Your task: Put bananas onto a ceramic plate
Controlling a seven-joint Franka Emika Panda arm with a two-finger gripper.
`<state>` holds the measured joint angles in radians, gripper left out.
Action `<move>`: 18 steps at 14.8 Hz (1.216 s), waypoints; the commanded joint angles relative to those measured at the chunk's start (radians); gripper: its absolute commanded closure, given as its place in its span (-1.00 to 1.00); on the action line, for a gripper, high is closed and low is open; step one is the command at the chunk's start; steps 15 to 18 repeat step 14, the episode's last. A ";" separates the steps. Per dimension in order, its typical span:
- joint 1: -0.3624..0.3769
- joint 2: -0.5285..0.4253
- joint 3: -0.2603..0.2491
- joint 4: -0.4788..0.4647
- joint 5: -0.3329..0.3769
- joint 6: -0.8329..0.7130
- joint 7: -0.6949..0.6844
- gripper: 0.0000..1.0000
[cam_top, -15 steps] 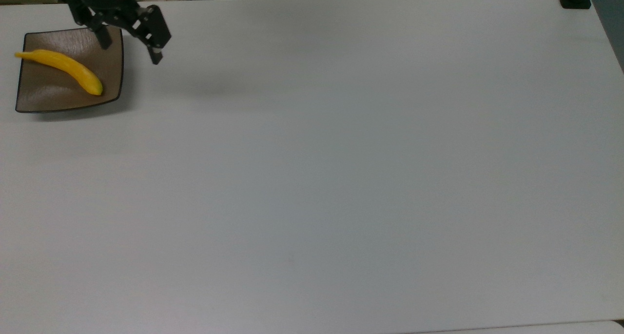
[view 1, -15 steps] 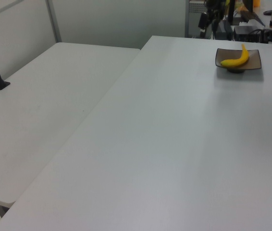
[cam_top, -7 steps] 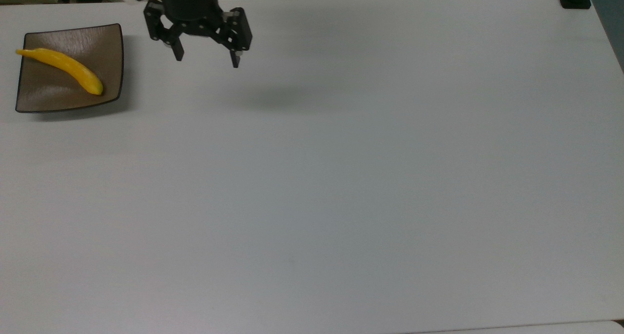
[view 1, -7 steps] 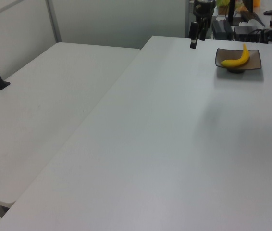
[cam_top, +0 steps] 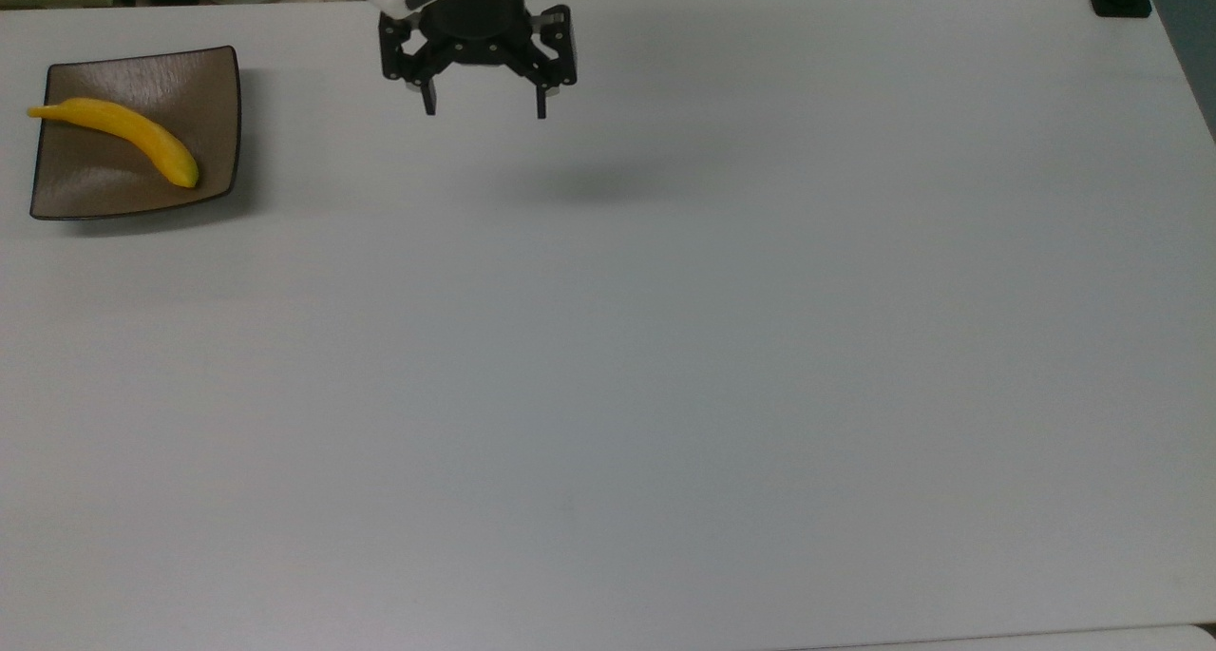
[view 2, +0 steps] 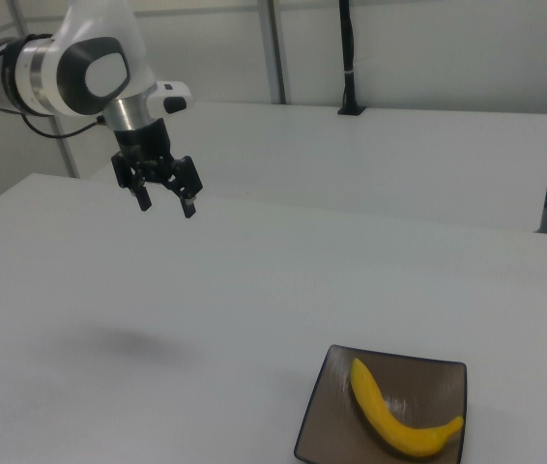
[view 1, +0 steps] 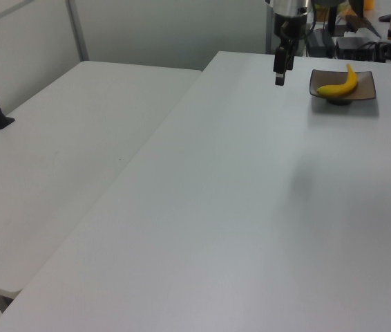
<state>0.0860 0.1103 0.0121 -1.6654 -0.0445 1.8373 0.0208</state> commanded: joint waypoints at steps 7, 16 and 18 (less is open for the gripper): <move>0.009 -0.096 -0.017 -0.126 0.021 0.040 0.019 -1.00; 0.004 -0.097 -0.029 -0.128 0.046 0.039 0.016 -1.00; 0.004 -0.097 -0.029 -0.128 0.046 0.039 0.016 -1.00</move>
